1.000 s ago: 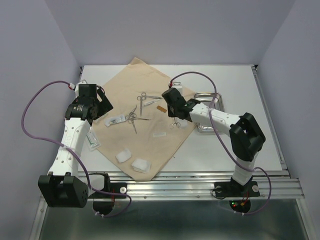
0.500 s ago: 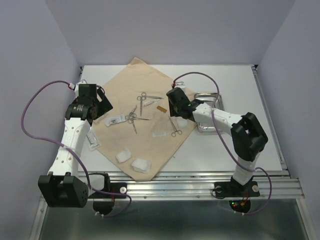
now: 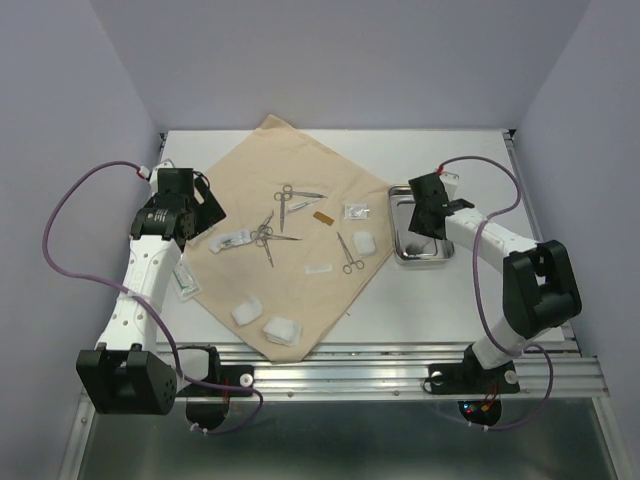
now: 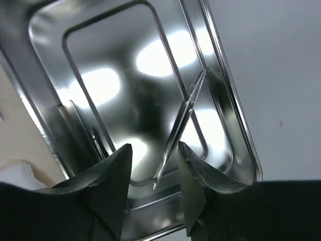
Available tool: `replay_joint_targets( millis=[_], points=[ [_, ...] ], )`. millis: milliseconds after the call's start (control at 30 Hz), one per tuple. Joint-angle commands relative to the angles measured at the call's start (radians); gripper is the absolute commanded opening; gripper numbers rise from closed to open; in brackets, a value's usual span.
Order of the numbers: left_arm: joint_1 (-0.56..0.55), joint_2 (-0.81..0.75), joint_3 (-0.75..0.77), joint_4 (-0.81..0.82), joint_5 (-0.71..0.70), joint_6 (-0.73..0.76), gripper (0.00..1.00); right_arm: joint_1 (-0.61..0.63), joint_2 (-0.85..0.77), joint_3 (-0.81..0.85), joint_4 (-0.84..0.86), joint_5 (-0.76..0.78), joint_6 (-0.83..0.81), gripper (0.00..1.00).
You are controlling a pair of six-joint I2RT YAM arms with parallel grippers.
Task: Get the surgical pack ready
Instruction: Place the medical item in the surgical kit, then adjust the medical item in the container.
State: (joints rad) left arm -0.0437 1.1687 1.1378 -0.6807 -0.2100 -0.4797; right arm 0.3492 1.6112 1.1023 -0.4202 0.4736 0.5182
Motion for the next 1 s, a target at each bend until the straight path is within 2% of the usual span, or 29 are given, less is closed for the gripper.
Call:
replay_joint_targets(
  millis=[0, 133, 167, 333, 600, 867, 967],
  points=[
    [0.004, -0.01, -0.009, 0.013, -0.009, 0.012, 0.99, -0.039, -0.036, -0.058, -0.023, -0.033, 0.055, 0.47],
    [0.004, -0.014, -0.015, 0.013, -0.008, 0.012, 0.99, -0.07, -0.019, -0.111, -0.015, -0.047, 0.06, 0.49],
    [0.004, -0.012, -0.015, 0.013, -0.006, 0.012, 0.99, -0.07, -0.017, -0.12, -0.006, -0.055, 0.062, 0.53],
    [0.004, -0.011, -0.013, 0.012, -0.002, 0.01, 0.99, -0.088, -0.001, -0.165, 0.067, -0.102, 0.055, 0.52],
    [0.004, -0.014, -0.001, 0.009, 0.001, 0.01, 0.99, -0.098, 0.026, -0.164, 0.121, -0.133, 0.025, 0.46],
    [0.004, -0.018, -0.007, 0.007, 0.003, 0.009, 0.99, -0.098, 0.056, -0.134, 0.144, -0.153, 0.006, 0.35],
    [0.004, -0.024, -0.01, 0.007, 0.0, 0.01, 0.99, -0.098, 0.036, -0.133, 0.147, -0.159, 0.009, 0.34]
  ],
)
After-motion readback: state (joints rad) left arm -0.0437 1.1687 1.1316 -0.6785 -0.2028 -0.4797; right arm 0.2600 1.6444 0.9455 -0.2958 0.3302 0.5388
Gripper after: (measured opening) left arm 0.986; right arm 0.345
